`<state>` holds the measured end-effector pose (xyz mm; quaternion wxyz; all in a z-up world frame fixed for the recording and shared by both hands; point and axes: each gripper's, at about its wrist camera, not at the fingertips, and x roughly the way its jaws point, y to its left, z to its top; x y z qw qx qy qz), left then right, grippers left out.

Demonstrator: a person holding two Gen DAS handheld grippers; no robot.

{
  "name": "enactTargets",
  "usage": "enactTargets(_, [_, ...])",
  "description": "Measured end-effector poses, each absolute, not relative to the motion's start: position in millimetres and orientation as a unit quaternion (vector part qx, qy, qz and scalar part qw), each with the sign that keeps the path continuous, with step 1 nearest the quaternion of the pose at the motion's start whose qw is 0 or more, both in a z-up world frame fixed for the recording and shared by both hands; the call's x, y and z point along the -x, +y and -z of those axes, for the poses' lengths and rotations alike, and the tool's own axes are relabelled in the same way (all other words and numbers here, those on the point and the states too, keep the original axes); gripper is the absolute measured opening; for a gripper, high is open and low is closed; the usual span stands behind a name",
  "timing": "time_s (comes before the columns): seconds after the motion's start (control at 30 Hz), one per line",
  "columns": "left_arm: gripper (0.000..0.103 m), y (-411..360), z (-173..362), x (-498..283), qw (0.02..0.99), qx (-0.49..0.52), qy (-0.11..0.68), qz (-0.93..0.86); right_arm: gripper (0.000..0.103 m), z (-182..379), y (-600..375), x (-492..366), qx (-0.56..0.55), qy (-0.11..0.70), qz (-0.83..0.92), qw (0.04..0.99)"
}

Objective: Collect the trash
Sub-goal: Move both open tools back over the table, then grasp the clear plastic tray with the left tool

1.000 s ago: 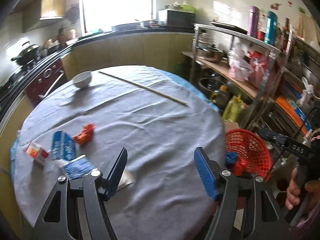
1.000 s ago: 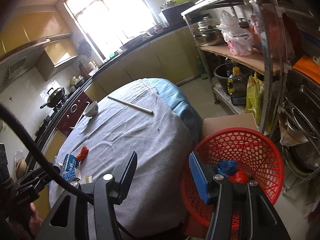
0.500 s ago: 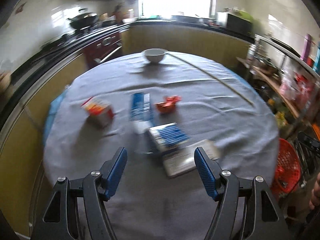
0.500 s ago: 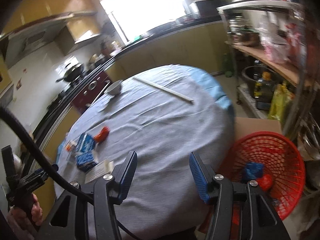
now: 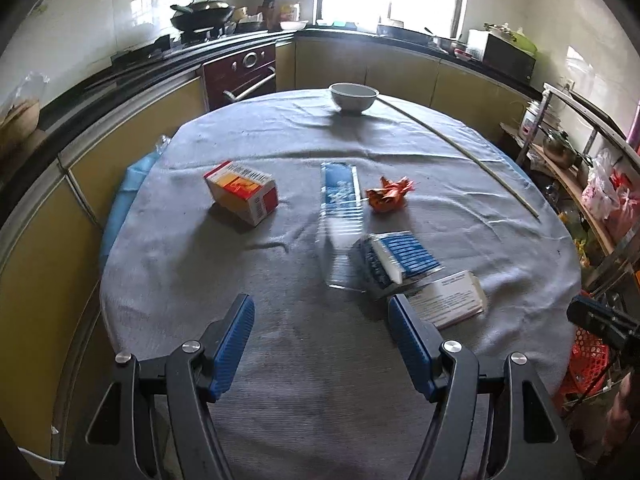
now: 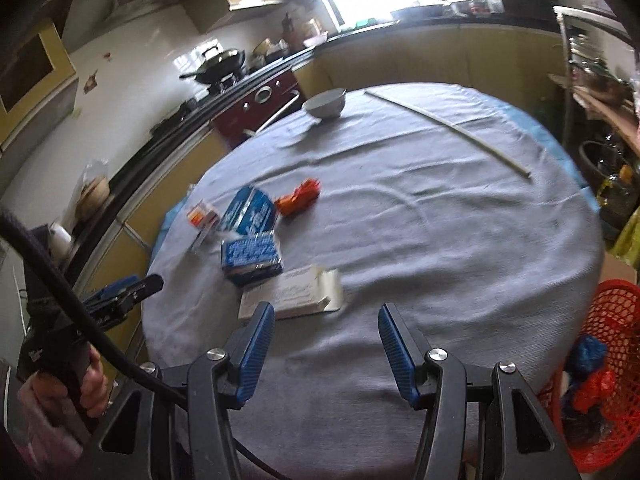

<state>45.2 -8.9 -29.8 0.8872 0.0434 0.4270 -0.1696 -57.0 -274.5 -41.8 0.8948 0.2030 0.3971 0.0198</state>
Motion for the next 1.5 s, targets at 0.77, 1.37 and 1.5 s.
enactTargets(0.77, [0.07,1.5,38.8,-83.3,0.879,0.01,0.44,0.18,0.058,95.7,-229.3,11.6,-0.23,0.483,-0.084,0.84])
enactTargets(1.37, [0.058,-34.8,60.9,-132.4,0.839,0.07,0.48,0.246,0.058,107.8,-228.1,5.2,-0.23,0.494,-0.081,0.834])
enactTargets(1.5, [0.047,-35.1,66.0,-133.2,0.835,0.078,0.482,0.252,0.058,108.2,-227.0,4.2,-0.225,0.495,-0.08,0.836])
